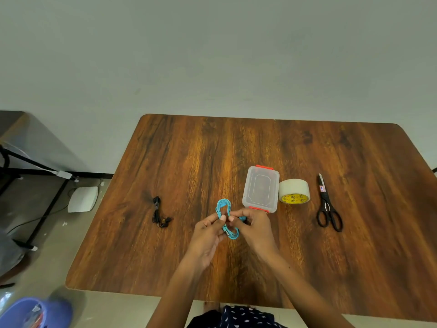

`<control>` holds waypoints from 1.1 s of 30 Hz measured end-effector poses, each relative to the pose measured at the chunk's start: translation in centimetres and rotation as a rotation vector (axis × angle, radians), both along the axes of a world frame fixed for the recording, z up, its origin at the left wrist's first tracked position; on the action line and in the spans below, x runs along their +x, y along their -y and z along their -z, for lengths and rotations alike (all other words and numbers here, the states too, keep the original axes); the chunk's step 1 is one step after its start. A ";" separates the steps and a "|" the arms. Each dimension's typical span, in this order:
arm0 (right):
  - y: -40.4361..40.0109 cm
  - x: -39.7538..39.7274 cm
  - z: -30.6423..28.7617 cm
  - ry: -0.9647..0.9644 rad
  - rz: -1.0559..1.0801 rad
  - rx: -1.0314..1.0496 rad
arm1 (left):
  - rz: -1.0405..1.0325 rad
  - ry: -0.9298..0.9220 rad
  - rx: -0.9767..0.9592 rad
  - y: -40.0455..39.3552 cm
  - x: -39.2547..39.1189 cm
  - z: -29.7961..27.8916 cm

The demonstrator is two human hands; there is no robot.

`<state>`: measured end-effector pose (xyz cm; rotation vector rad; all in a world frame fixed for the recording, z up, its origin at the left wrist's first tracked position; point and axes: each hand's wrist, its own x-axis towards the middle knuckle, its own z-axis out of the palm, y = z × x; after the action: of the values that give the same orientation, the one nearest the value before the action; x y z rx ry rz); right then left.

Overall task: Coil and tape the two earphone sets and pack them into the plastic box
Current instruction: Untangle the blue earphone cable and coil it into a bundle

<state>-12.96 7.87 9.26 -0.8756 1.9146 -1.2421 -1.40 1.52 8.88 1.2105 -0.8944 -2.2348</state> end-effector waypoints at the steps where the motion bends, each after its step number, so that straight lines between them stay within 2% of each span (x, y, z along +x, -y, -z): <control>1: -0.1 0.2 -0.1 -0.009 -0.009 -0.009 | 0.004 -0.001 -0.002 0.0 0.0 0.0; 11: -0.3 1.6 -0.4 -0.150 -0.009 -0.017 | 0.000 0.001 0.073 -0.6 -0.5 -0.7; 19: 0.1 1.7 -0.6 -0.285 -0.100 0.026 | 0.047 -0.122 0.224 -0.2 0.1 -1.4; 27: 0.2 2.7 0.0 -0.452 -0.019 -0.001 | 0.127 -0.108 0.175 -0.9 -0.1 -0.6; 29: 0.1 2.2 0.3 -0.392 0.018 -0.031 | 0.103 -0.059 0.143 -1.3 -0.6 -0.6; 33: 0.0 1.2 0.9 -0.064 0.125 -0.087 | 0.002 0.040 -0.006 -1.6 -1.0 -0.3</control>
<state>-11.78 7.87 8.40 -0.8610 2.0043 -1.3957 -2.39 3.15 9.21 1.2555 -0.9175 -2.2151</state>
